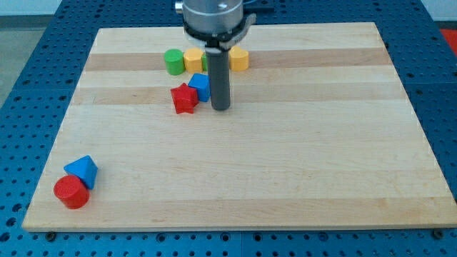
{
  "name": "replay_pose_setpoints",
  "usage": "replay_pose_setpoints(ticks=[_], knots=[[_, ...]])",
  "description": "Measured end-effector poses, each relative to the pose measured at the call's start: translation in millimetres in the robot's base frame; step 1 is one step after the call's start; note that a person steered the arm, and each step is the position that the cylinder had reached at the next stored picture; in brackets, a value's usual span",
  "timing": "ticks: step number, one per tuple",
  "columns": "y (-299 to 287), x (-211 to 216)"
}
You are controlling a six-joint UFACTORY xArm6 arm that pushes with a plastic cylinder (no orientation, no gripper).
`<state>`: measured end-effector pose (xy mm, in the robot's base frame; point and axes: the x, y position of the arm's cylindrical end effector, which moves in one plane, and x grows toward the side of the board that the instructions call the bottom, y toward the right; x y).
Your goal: Place the red star towards the top left side of the blue triangle
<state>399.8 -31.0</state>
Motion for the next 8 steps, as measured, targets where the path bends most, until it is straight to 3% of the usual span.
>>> replay_pose_setpoints(ticks=[1,3,6,7,8], knots=[[-31,-22],[-148,7],[-42,-20],[-59,-2],[-133,12]])
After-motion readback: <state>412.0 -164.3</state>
